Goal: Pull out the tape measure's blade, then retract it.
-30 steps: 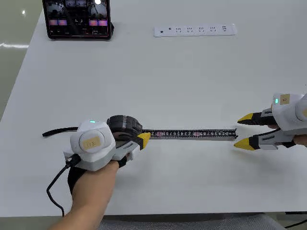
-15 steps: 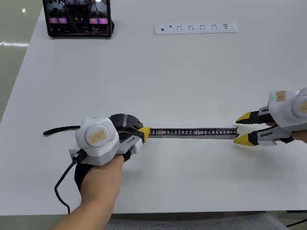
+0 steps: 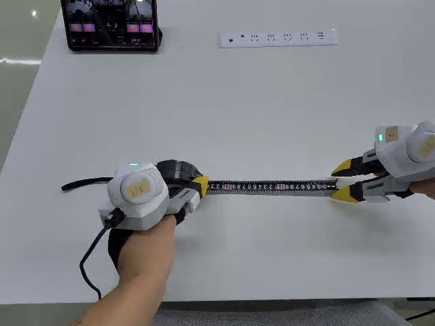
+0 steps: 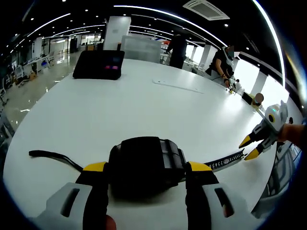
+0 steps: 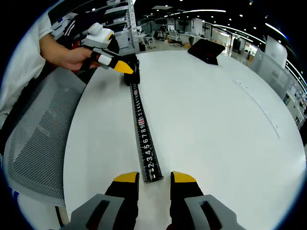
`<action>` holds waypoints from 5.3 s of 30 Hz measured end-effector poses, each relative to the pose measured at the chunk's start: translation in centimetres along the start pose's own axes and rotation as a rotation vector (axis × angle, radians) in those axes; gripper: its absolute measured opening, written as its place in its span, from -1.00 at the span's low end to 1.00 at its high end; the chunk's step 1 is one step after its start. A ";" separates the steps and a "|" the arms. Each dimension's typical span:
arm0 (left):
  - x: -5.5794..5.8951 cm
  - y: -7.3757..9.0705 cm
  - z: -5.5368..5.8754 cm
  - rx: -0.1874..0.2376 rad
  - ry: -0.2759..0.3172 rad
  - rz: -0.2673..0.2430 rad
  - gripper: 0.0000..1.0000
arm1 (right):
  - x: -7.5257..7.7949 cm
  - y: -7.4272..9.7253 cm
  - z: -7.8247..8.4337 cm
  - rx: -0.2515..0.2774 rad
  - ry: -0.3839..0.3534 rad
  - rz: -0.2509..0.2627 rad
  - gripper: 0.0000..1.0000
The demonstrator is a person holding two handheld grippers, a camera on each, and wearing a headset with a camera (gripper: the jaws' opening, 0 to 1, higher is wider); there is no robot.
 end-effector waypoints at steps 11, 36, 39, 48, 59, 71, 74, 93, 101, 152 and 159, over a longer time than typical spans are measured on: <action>0.0 -0.1 0.0 -0.004 -0.003 0.000 0.22 | 0.1 -0.2 0.0 -0.024 0.014 -0.018 -0.63; -0.2 -0.2 -0.2 -0.010 -0.007 0.006 0.21 | 0.4 -0.9 -0.4 -0.083 0.047 -0.030 -0.75; -0.2 -0.3 -0.2 -0.010 -0.007 0.006 0.21 | 0.3 -0.9 -0.4 -0.087 0.049 -0.029 -0.75; -0.2 -0.2 -0.1 -0.009 -0.008 0.008 0.21 | 0.2 -0.9 -0.3 -0.092 0.055 -0.022 -0.76; -0.2 -0.2 -0.1 -0.012 -0.012 0.013 0.19 | 0.2 -0.9 -0.1 -0.096 0.057 -0.023 -0.77; -0.3 -0.1 -0.1 -0.027 -0.034 0.012 0.13 | 0.1 -0.9 -0.3 -0.106 0.070 -0.016 -0.79; -0.3 -0.1 -0.1 -0.025 -0.032 0.014 0.13 | 0.1 -1.0 -0.4 -0.107 0.073 -0.018 -0.79; -0.4 -0.1 -0.2 -0.031 -0.010 0.027 0.14 | 0.3 -1.6 -1.8 -0.079 0.078 -0.022 -0.80; -0.4 -0.1 -0.1 -0.032 -0.006 0.032 0.14 | 0.3 -2.1 -2.4 -0.068 0.081 -0.026 -0.80; -0.7 -0.1 0.0 -0.025 0.028 0.057 0.15 | 0.2 -5.3 -6.4 -0.002 0.101 -0.061 -0.80; -0.8 -0.2 -0.1 -0.026 0.028 0.058 0.15 | 0.2 -6.0 -7.2 0.007 0.104 -0.068 -0.80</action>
Point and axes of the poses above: the centre of the closed fingertips' face, and the gripper's own axes: y roughly backward along the fingers, x roughly to its right, z roughly out of its underside, the point moved 7 cm from there along y, roughly backward along the fingers, and after that the axes turned 12 degrees about -z, right-handed, at the moved point
